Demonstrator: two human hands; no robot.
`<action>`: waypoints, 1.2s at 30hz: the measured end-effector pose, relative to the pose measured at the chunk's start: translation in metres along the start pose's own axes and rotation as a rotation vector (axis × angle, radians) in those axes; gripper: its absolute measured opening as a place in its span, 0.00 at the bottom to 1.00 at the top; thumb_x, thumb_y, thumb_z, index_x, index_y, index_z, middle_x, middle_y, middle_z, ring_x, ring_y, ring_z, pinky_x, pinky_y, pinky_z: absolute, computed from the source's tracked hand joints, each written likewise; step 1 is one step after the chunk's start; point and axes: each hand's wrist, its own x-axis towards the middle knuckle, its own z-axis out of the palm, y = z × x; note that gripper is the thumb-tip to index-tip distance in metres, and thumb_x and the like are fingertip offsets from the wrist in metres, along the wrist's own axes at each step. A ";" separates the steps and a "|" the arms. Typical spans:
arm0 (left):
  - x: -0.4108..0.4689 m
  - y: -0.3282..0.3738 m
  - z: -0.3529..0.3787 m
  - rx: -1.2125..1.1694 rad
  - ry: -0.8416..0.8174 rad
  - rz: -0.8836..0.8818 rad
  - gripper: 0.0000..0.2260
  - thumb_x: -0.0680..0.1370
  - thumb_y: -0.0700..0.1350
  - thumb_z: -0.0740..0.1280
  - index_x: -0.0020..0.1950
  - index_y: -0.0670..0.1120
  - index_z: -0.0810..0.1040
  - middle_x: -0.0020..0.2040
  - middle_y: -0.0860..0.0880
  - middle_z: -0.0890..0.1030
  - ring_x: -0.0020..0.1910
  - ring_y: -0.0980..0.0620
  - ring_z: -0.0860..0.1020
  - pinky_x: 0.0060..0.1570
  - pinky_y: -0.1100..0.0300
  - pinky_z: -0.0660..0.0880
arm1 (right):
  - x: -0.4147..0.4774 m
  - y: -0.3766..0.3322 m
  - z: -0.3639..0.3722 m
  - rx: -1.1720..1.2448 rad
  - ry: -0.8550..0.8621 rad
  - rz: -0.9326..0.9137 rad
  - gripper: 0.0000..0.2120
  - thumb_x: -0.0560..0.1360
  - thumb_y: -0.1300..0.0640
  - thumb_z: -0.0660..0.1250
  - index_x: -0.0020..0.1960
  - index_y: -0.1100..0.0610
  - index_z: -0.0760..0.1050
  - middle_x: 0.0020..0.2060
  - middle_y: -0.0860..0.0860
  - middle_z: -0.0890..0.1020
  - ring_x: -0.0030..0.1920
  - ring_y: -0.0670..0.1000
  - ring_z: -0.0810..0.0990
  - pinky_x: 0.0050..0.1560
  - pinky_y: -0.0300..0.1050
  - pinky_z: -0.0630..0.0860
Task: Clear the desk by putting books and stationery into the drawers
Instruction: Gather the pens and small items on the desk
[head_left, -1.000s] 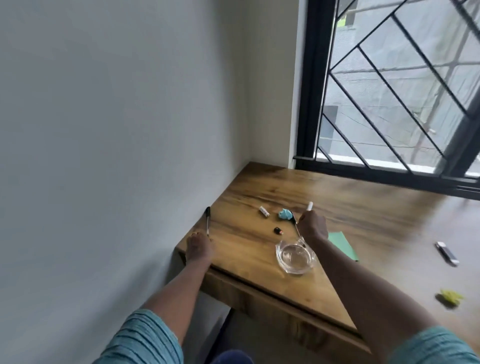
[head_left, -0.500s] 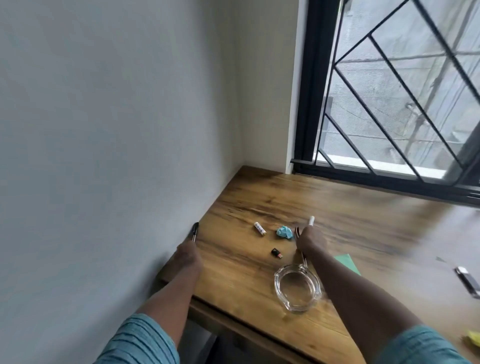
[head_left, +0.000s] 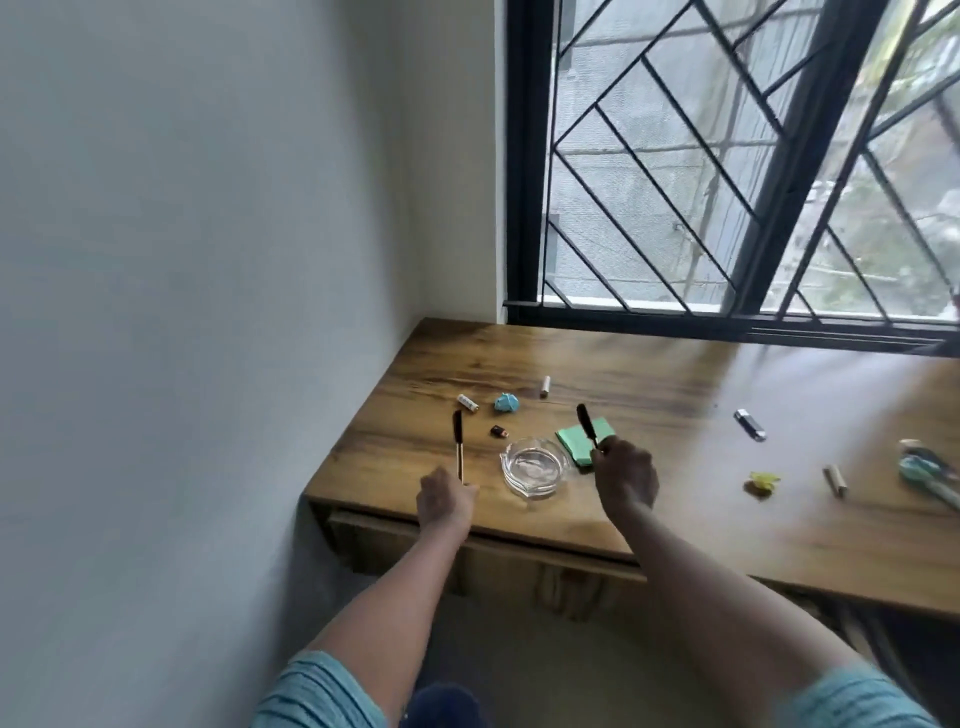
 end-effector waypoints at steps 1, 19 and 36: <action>-0.014 0.006 0.007 -0.012 -0.021 0.029 0.19 0.76 0.49 0.68 0.62 0.40 0.74 0.61 0.41 0.77 0.61 0.44 0.76 0.60 0.54 0.74 | -0.013 0.011 -0.005 -0.018 0.010 -0.005 0.12 0.76 0.55 0.63 0.56 0.55 0.80 0.53 0.59 0.82 0.54 0.59 0.80 0.50 0.47 0.76; -0.306 0.124 0.166 -0.081 -0.466 0.483 0.18 0.75 0.44 0.70 0.64 0.45 0.74 0.58 0.44 0.81 0.59 0.47 0.79 0.59 0.60 0.73 | -0.119 0.257 -0.146 0.059 0.220 0.115 0.11 0.77 0.54 0.63 0.53 0.61 0.77 0.50 0.60 0.81 0.51 0.62 0.80 0.46 0.49 0.75; -0.530 0.106 0.323 0.363 -0.693 0.288 0.08 0.75 0.39 0.68 0.53 0.42 0.80 0.45 0.45 0.82 0.43 0.50 0.82 0.42 0.58 0.80 | -0.221 0.508 -0.216 0.070 -0.285 0.578 0.13 0.77 0.59 0.64 0.57 0.65 0.78 0.56 0.60 0.81 0.57 0.58 0.80 0.54 0.46 0.76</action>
